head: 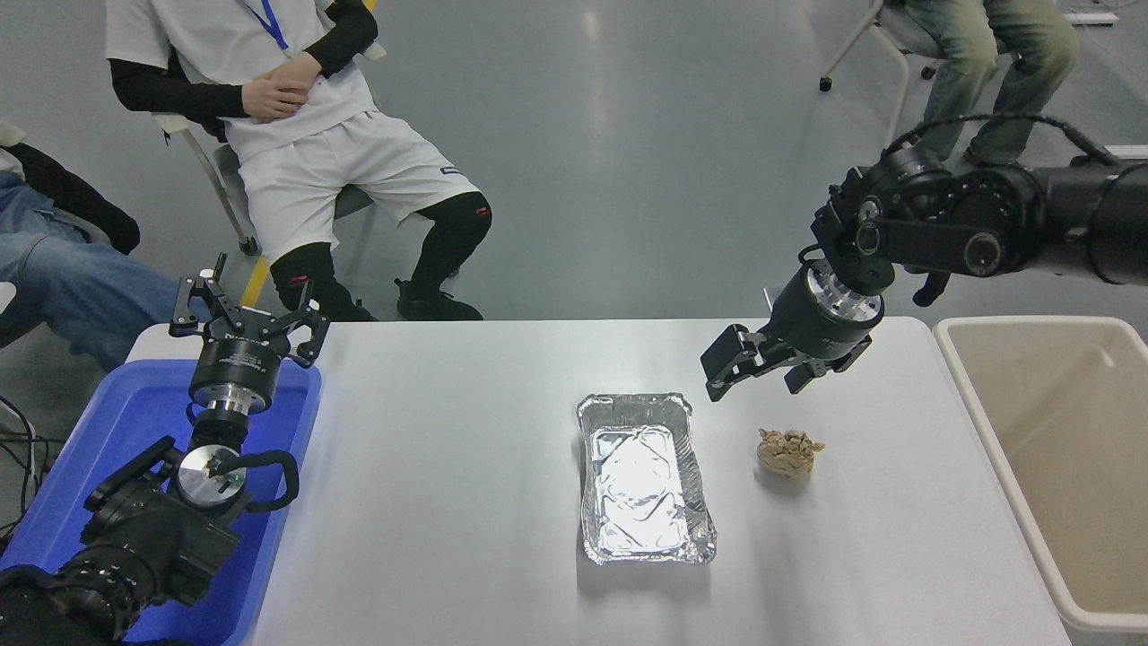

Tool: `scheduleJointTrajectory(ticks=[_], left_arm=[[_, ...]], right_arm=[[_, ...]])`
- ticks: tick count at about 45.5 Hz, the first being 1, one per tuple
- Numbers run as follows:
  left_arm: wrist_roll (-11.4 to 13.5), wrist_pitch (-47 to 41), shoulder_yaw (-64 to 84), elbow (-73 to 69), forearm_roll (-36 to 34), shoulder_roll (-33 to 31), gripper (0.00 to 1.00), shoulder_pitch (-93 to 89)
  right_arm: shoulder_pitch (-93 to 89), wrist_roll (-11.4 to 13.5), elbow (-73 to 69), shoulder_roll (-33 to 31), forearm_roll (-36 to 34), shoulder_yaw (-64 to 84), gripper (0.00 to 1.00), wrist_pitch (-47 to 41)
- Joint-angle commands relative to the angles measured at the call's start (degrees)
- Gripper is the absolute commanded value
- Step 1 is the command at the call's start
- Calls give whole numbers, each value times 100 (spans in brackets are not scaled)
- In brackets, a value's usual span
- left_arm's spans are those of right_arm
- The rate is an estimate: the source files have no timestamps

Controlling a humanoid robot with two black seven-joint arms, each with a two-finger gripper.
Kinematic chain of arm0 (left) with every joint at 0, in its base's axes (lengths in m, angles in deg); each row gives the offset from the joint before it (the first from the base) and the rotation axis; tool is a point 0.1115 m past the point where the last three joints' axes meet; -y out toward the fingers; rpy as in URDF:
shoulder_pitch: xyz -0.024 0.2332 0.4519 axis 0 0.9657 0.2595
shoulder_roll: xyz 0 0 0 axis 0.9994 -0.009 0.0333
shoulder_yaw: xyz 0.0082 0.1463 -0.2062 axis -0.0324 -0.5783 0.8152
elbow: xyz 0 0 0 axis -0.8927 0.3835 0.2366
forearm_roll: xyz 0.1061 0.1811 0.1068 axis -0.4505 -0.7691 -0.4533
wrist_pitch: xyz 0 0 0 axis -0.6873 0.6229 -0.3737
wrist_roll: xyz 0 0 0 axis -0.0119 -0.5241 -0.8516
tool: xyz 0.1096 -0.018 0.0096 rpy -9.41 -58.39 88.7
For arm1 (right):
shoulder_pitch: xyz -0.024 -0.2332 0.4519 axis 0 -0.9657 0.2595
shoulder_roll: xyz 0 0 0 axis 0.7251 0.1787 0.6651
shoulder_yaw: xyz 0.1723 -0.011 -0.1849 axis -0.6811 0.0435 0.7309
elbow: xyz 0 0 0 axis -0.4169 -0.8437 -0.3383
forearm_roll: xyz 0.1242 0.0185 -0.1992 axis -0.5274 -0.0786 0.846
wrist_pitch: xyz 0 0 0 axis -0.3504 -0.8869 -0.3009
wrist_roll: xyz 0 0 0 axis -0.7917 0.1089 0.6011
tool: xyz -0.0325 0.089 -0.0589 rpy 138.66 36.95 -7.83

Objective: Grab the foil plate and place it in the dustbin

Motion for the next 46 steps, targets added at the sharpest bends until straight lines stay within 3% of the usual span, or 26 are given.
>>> scheduleJointTrajectory(ticks=[1,11,23,46], left_arm=[[0,1,-4,0,0,0,99,0],[0,1,-4,0,0,0,99,0],[0,1,-4,0,0,0,99,0],[0,1,-4,0,0,0,99,0]], right_arm=[[-537,5,35,25,51,-138,100,843],[-1108,5,299,508,51,-173,100,1828],[-1794,5,1055,1097,-10,-252,100,2144],[-2550,5,1661,1124,78,-446,100,2645]])
